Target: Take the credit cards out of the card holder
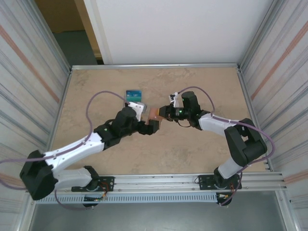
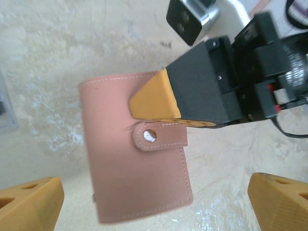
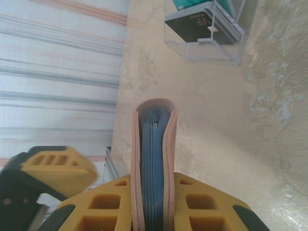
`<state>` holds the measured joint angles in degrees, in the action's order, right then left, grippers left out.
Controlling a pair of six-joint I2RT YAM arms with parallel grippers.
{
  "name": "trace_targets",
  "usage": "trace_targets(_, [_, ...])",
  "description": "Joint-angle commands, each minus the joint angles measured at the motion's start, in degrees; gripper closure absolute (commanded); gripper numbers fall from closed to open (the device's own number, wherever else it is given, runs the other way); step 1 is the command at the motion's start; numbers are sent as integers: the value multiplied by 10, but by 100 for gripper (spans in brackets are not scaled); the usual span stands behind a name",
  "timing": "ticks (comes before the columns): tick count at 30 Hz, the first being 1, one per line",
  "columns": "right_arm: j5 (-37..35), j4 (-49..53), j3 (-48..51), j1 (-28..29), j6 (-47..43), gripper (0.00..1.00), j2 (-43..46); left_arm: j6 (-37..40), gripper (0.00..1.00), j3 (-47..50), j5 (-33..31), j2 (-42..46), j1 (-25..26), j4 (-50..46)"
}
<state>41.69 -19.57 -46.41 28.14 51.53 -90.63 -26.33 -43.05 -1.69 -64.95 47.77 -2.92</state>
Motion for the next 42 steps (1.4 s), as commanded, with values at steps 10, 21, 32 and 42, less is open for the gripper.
trace_targets(10, [54, 89, -31, -6, -132, 97, 94, -47, 9, 136, 173, 178, -126, 85])
trace_targets(21, [61, 189, -41, -12, -210, 97, 180, -10, 10, 137, 287, 214, -152, 84])
trace_targets(32, [116, 180, -35, -7, -253, 98, 226, 24, 13, 130, 438, 182, -146, 144])
trace_targets(42, [147, 167, -44, 19, -283, 98, 231, 67, 12, 95, 458, 111, -93, 166])
